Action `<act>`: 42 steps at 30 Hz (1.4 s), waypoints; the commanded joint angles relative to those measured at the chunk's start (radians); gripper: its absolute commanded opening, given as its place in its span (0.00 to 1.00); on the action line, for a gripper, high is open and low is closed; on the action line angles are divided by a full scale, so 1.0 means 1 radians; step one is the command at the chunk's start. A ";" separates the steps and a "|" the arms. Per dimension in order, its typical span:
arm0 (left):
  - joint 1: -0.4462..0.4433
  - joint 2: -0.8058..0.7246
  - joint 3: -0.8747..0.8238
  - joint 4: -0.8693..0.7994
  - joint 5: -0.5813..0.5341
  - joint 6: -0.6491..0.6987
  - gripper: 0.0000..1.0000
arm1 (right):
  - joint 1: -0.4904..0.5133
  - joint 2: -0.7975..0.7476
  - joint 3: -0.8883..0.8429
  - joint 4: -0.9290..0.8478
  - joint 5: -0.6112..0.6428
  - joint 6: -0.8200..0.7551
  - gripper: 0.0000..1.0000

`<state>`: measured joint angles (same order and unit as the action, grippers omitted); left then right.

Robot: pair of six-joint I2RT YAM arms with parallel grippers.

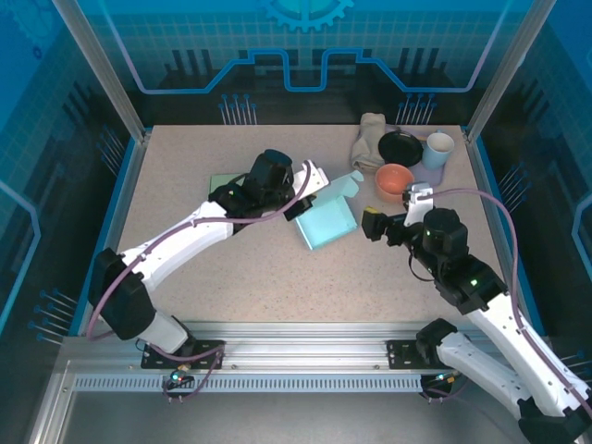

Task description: Fold the paper box

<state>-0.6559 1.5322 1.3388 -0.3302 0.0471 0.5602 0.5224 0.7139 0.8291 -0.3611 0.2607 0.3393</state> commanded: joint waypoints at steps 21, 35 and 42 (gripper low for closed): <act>0.196 0.083 0.044 -0.169 0.419 0.112 0.00 | -0.279 0.567 -0.064 0.498 -0.379 -0.378 0.96; 0.246 -0.054 -0.035 -0.154 0.513 0.101 0.00 | -0.346 0.620 -0.105 0.552 -0.624 -0.537 0.88; 0.262 -0.078 -0.053 -0.147 0.563 0.093 0.00 | -0.358 0.631 -0.105 0.540 -0.673 -0.587 0.85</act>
<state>-0.4030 1.4769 1.3094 -0.4892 0.5392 0.6544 0.1715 1.3411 0.7303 0.1577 -0.3370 -0.2085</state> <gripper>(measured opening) 0.056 0.847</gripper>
